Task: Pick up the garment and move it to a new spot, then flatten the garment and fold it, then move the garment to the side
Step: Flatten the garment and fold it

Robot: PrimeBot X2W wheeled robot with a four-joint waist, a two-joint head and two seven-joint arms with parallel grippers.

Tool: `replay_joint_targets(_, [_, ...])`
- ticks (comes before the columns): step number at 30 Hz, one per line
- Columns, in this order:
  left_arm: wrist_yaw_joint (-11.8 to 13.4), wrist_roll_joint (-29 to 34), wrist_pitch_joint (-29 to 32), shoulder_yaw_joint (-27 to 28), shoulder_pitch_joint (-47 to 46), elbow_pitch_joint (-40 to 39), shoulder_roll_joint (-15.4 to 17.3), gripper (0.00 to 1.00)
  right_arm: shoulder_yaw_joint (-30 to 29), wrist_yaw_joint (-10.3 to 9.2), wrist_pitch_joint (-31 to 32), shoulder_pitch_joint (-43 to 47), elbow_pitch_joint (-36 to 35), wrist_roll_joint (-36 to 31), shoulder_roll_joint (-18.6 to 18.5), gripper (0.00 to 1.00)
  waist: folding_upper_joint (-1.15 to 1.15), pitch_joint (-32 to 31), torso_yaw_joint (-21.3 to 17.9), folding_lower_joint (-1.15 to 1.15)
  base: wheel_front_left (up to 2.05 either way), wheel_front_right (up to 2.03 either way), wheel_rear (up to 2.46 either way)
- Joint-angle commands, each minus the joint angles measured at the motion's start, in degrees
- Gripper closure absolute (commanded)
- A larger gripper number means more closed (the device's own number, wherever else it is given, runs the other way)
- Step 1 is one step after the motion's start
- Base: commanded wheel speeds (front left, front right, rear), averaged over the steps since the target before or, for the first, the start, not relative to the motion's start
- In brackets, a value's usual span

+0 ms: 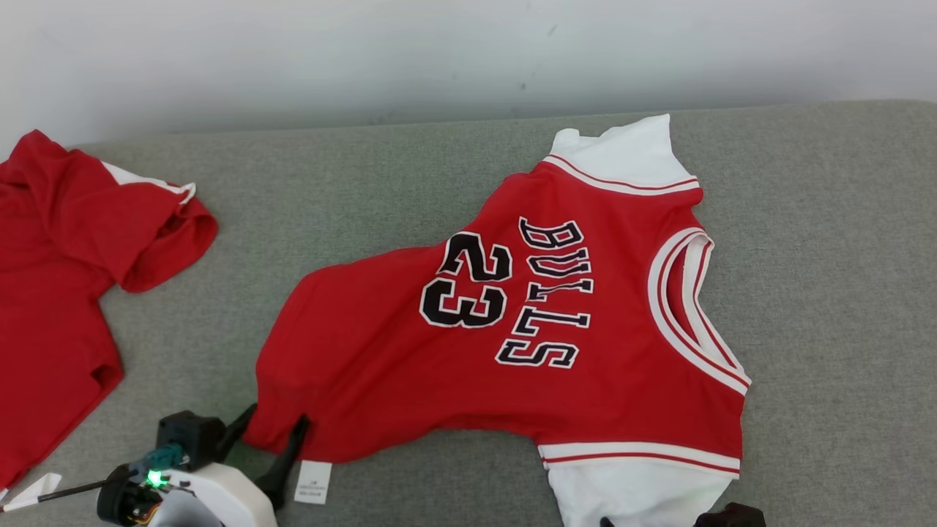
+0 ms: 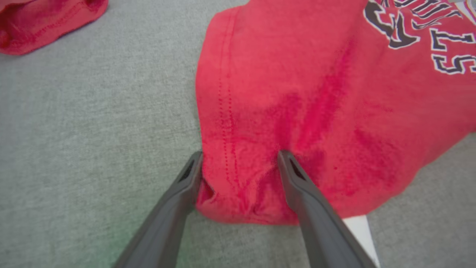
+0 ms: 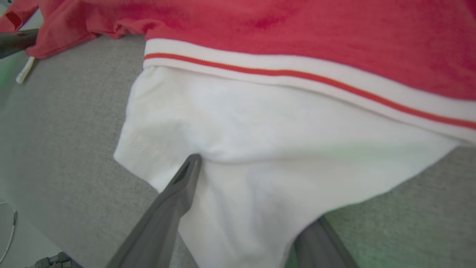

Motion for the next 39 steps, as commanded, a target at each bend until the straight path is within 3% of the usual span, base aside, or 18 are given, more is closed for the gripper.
replay_joint_targets(1, [-0.51, -1.08, 1.26, -1.99, 0.86, 0.39, -0.64, 0.00, 1.89, 0.39, 1.23, -1.09, 2.02, 0.93, 1.80, 0.00, 0.00, -0.03, -0.02, 0.00, 0.00, 0.00, 0.00])
replay_joint_targets(2, [-0.52, -1.91, 1.59, -2.90, 0.87, 0.13, -0.51, 0.02, 2.23, 0.39, 1.08, -1.15, 2.24, 1.12, 1.78, 0.00, 0.00, -0.08, -0.04, 0.00, 0.00, 0.00, 0.00])
replay_joint_targets(5, [-0.52, -3.96, 2.42, -5.20, 1.11, -0.69, 0.02, 0.52, 3.10, 0.44, 0.89, -1.53, 2.97, 1.61, 1.64, 0.00, 0.00, -0.30, -0.07, 0.00, 0.00, 0.00, 0.00])
replay_joint_targets(6, [-0.52, -4.54, 2.77, -5.84, 1.15, -0.93, 0.32, 0.66, 3.48, 0.44, 0.72, -1.71, 3.16, 1.85, 1.68, 0.06, 0.00, -0.38, -0.10, 0.00, 0.00, 0.00, 0.00])
replay_joint_targets(7, [-0.52, -5.28, 2.83, -6.16, 1.12, -1.14, 0.65, 0.89, 3.72, 0.45, 0.33, -2.05, 3.28, 1.81, 1.66, 0.55, 0.00, -0.48, -0.12, 0.00, 0.00, 0.00, 0.00])
replay_joint_targets(8, [-0.51, -6.05, 2.74, -6.43, 1.12, -1.31, 0.97, 1.00, 3.93, 0.45, -0.06, -2.31, 3.45, 1.98, 1.69, 0.79, 0.00, -0.64, -0.14, 0.00, 0.00, 0.00, 0.00])
replay_joint_targets(9, [-0.49, -6.57, 2.97, -6.89, 1.14, -1.57, 1.35, 1.00, 4.26, 0.45, -0.43, -2.57, 3.59, 2.45, 1.80, 1.00, 0.00, -0.82, -0.19, 0.00, 0.00, 0.00, 0.00])
replay_joint_targets(15, [-0.36, -11.90, 2.68, -6.19, 1.86, -3.85, 1.88, 1.00, 4.96, 0.34, -3.03, -3.32, 2.83, 6.41, -0.22, 1.00, 0.00, -2.66, -0.69, 0.00, 0.00, 0.00, 0.00])
replay_joint_targets(24, [-0.09, -23.07, 3.11, -1.05, 5.88, -14.61, 3.04, 1.00, -1.51, 0.29, -5.98, -1.37, -7.92, 13.60, -5.66, 1.00, 0.00, -6.74, -1.64, 0.00, 0.00, 0.00, 0.00])
replay_joint_targets(32, [2.55, -33.06, 6.62, 3.82, 10.01, -34.83, 4.05, 1.00, -11.71, 0.29, -1.54, -0.28, -26.20, 19.68, -12.59, 1.00, 0.00, -11.55, -2.80, 0.00, 0.00, 0.00, 0.00])
replay_joint_targets(39, [7.53, -38.57, 10.93, 6.30, 9.39, -55.73, 4.86, 1.00, -22.19, 0.29, 3.68, -2.49, -43.26, 25.79, -15.76, 1.00, 0.00, -13.12, -3.26, 0.00, 0.00, 0.00, 0.00])
